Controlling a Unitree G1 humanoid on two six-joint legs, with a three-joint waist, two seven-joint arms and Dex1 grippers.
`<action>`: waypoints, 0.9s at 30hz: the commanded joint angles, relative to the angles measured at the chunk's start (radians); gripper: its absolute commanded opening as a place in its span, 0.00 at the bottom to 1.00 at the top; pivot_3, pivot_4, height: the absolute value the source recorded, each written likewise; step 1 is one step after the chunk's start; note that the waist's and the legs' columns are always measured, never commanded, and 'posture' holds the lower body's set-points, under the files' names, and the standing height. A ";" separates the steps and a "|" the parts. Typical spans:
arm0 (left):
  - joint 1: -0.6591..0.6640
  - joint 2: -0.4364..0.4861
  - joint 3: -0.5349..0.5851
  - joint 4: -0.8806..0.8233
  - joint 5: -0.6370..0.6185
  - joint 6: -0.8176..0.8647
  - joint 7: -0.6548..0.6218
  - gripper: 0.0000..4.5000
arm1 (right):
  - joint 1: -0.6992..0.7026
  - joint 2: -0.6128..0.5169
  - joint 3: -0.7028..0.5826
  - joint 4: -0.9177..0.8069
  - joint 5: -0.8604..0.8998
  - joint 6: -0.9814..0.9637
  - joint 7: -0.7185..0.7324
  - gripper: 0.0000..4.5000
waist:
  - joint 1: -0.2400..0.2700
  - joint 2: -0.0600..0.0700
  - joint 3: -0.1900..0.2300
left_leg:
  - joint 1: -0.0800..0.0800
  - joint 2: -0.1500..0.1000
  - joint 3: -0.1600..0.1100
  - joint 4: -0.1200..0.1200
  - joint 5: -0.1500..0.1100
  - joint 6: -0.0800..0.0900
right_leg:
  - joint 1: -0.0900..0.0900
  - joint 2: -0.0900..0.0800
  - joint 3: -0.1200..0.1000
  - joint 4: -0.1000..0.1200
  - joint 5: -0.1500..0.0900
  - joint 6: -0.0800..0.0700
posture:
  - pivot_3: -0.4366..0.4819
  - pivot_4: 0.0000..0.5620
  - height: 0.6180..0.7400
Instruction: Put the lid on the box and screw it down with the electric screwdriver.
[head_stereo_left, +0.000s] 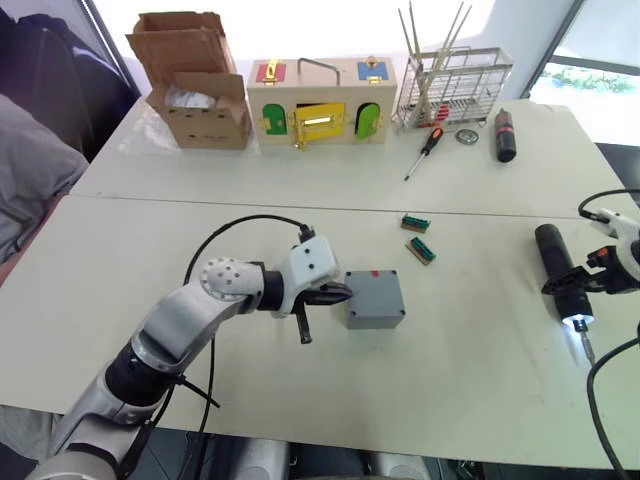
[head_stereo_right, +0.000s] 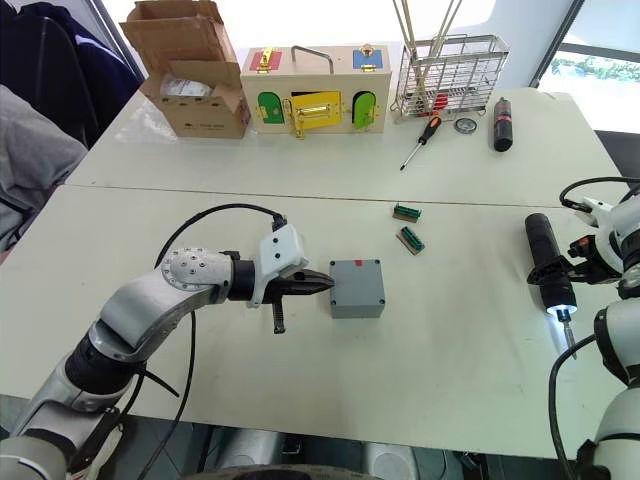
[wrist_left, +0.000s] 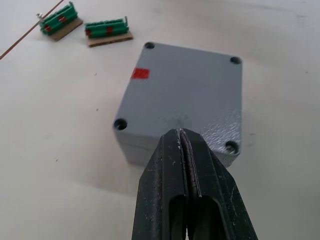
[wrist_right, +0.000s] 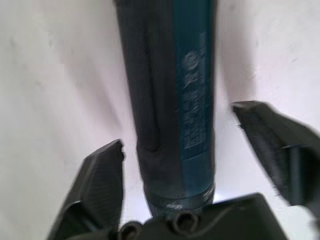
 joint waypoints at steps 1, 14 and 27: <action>-0.033 -0.001 0.072 0.029 0.019 -0.033 0.026 0.00 | -0.102 -0.028 -0.100 -0.009 -0.013 -0.096 -0.127 0.99 | 0.000 0.001 0.000 | 0.000 0.000 0.000 0.000 0.000 0.000 | 0.000 0.000 0.000 0.000 0.000 0.000 | 0.48 0.27 1.00; -0.007 0.054 -0.051 0.123 0.091 -0.081 -0.092 0.00 | 0.762 -0.119 -0.394 -1.508 0.296 -0.068 -0.046 0.99 | 0.042 -0.009 -0.004 | -0.006 0.000 -0.008 0.002 0.000 -0.001 | -0.002 0.001 -0.003 0.003 0.000 0.000 | 0.48 0.27 1.00; -0.108 -0.076 -0.149 0.288 0.198 -0.171 -0.124 0.00 | 0.903 0.104 -0.434 -1.772 0.469 0.164 -0.317 0.99 | 0.022 -0.014 -0.006 | 0.002 -0.001 -0.005 0.009 -0.004 0.006 | 0.008 0.000 -0.002 0.001 0.000 0.001 | 0.48 0.27 1.00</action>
